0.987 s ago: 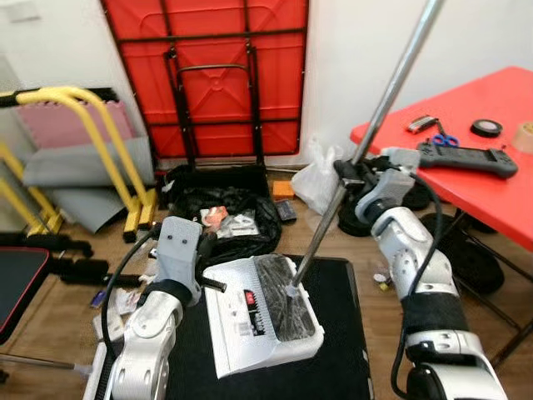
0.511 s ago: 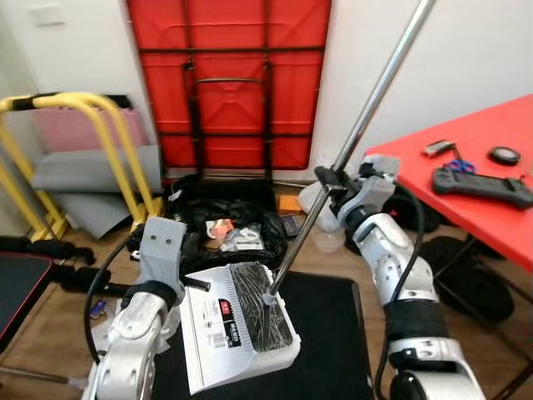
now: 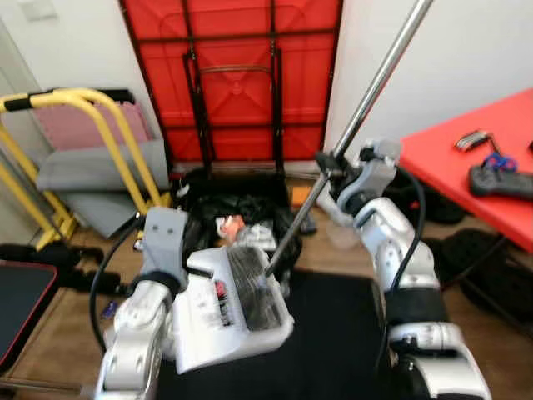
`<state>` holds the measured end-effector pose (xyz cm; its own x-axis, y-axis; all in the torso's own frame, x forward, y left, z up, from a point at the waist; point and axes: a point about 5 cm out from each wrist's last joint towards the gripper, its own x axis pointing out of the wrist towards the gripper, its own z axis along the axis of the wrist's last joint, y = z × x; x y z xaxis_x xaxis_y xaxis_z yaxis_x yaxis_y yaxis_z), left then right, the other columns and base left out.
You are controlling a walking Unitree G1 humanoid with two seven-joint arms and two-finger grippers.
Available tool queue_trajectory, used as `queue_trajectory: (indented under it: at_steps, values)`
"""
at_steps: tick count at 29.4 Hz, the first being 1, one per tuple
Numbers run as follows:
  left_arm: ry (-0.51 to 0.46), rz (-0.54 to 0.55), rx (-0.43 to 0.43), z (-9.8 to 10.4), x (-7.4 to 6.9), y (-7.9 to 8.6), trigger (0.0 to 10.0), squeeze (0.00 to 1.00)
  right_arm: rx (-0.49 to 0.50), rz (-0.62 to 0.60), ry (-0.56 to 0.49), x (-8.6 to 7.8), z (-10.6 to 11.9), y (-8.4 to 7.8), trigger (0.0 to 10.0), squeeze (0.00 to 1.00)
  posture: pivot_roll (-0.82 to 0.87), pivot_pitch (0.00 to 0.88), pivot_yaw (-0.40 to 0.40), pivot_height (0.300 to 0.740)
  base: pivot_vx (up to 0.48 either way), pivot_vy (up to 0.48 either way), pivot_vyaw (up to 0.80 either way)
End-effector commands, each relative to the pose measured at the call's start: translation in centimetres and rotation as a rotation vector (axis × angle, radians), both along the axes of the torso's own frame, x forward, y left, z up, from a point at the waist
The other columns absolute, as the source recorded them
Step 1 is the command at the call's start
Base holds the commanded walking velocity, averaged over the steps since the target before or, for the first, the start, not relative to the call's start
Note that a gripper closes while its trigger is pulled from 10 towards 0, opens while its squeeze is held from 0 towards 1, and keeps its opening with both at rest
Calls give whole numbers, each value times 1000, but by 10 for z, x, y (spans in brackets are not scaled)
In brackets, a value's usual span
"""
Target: Sweep floor
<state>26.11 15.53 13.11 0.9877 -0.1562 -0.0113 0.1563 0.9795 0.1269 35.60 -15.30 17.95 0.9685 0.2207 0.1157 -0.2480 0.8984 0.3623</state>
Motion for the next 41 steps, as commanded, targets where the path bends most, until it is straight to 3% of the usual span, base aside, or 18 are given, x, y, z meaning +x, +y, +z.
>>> queue_trajectory:
  at_steps: [1,7,25,32,41]
  values:
    - [-2,73,-2,-1,0,2,10000,0,4,-17,-86,0,20,-8,10000,0,-134,0,10,740,292,0,513]
    - [-4,72,-2,-1,1,2,10000,0,-7,-22,-88,0,22,-9,10000,0,-134,0,9,740,296,0,800]
    - [-16,67,-11,2,2,2,10000,0,5,-78,-64,4,22,-13,10000,0,-135,0,5,740,305,0,0]
    - [-19,67,-10,3,2,2,10000,0,8,-78,-59,6,24,-12,10000,0,-134,0,6,740,306,0,-686]
    - [-20,69,-12,3,1,1,10000,0,14,-63,-79,4,27,-10,10000,0,-132,0,4,740,307,0,0]
